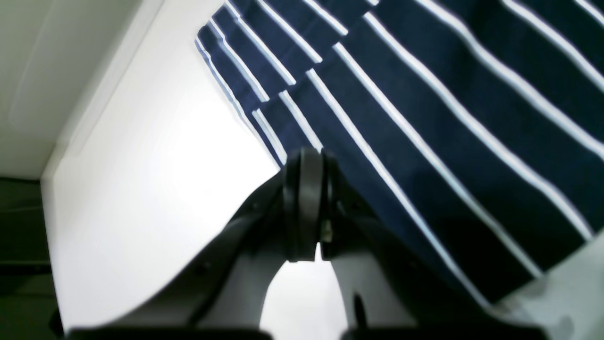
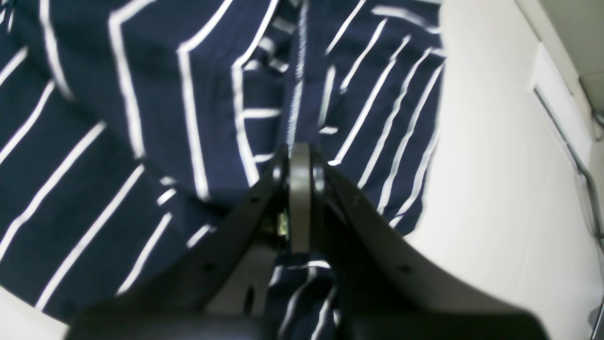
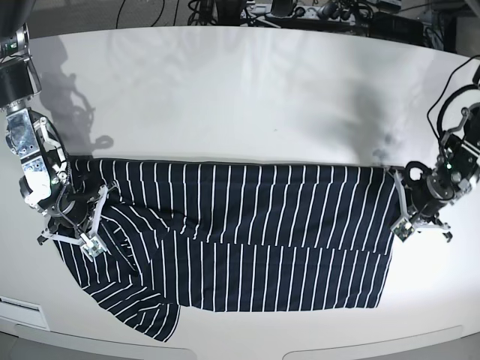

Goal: Fold the T-shirt properly
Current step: 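Hold the folded edge with both grippers and drag it toward the robot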

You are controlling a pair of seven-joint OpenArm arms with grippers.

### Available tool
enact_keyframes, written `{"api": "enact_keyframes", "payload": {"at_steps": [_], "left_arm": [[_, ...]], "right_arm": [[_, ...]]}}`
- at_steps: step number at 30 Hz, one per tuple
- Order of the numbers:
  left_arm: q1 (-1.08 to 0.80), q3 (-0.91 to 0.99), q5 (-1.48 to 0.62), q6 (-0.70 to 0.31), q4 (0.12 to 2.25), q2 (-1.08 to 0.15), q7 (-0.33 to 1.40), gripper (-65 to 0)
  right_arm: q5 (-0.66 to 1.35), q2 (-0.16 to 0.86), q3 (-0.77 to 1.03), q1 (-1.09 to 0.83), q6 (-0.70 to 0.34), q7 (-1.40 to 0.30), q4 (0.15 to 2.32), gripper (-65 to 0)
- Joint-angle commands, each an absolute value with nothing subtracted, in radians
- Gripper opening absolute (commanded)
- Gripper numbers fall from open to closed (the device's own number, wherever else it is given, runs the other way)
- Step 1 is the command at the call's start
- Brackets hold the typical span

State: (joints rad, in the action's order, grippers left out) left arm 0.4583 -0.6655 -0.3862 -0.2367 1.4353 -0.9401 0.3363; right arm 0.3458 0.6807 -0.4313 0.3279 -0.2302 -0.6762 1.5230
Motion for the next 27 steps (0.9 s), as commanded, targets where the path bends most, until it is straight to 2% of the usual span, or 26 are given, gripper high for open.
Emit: {"api": "enact_keyframes", "payload": {"at_steps": [1, 5, 8, 14, 20, 27], "left_arm": [[0.517, -0.653, -0.410, -0.257, 1.424, -0.939, 0.355, -65.0], [0.624, -0.653, -0.482, -0.387, 1.327, -0.848, 0.536, -65.0], [0.654, -0.653, -0.488, -0.455, 1.274, -0.781, 0.640, -65.0], [0.662, -0.653, -0.489, -0.485, 1.226, -0.701, 0.718, -65.0], [0.660, -0.653, -0.538, -0.504, 1.189, -0.672, 0.826, -65.0], [0.659, -0.653, -0.612, -0.551, 1.173, -0.674, 0.931, -65.0]], "right_arm": [[0.346, 0.698, -0.419, 0.362, -0.236, -0.694, 1.535, -65.0], [0.419, 0.699, -0.419, 0.396, -0.267, -0.792, 1.535, -65.0], [0.424, 0.698, -0.419, 0.399, -0.270, -0.801, 1.517, -65.0], [0.558, 0.694, -0.419, 0.440, -0.326, -0.810, 1.296, -65.0], [0.685, 0.687, -0.419, 0.488, -0.448, -0.879, 1.046, -65.0], [0.708, 0.699, -0.419, 0.479, -0.499, -0.943, 1.019, -65.0]]}}
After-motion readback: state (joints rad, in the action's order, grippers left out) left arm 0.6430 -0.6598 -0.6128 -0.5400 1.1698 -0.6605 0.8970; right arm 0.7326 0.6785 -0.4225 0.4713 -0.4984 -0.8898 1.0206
